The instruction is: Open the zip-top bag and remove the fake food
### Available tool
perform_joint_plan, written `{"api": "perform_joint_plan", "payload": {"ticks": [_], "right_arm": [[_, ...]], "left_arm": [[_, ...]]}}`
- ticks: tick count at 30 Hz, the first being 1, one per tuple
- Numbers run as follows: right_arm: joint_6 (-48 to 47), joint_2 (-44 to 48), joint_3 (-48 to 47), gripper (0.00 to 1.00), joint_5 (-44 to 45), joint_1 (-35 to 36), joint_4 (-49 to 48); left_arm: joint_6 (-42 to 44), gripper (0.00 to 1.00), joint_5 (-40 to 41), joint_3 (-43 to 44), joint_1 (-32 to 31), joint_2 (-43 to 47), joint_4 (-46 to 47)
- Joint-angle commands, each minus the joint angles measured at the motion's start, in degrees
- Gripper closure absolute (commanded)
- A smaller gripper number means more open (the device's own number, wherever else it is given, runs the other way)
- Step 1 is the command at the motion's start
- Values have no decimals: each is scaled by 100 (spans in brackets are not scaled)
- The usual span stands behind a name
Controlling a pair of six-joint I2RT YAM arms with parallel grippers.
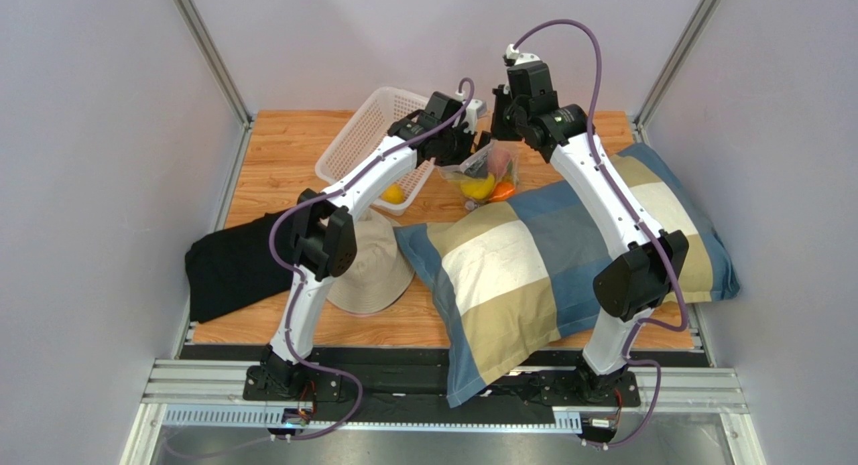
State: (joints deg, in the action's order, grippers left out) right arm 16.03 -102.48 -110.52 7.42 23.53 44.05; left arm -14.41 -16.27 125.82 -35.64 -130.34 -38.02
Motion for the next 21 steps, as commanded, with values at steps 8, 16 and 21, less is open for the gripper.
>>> {"api": "perform_joint_plan", "payload": {"ticks": [8, 16, 21], "right_arm": [[128, 114, 92, 100, -92, 11, -266], [269, 123, 180, 100, -180, 11, -213], [242, 70, 153, 100, -180, 3, -213]], "left_arm": [[-43, 7, -245, -101, -22, -131, 22], [-255, 11, -96, -40, -40, -421, 585], [-255, 10, -60, -31, -49, -641, 542]]}}
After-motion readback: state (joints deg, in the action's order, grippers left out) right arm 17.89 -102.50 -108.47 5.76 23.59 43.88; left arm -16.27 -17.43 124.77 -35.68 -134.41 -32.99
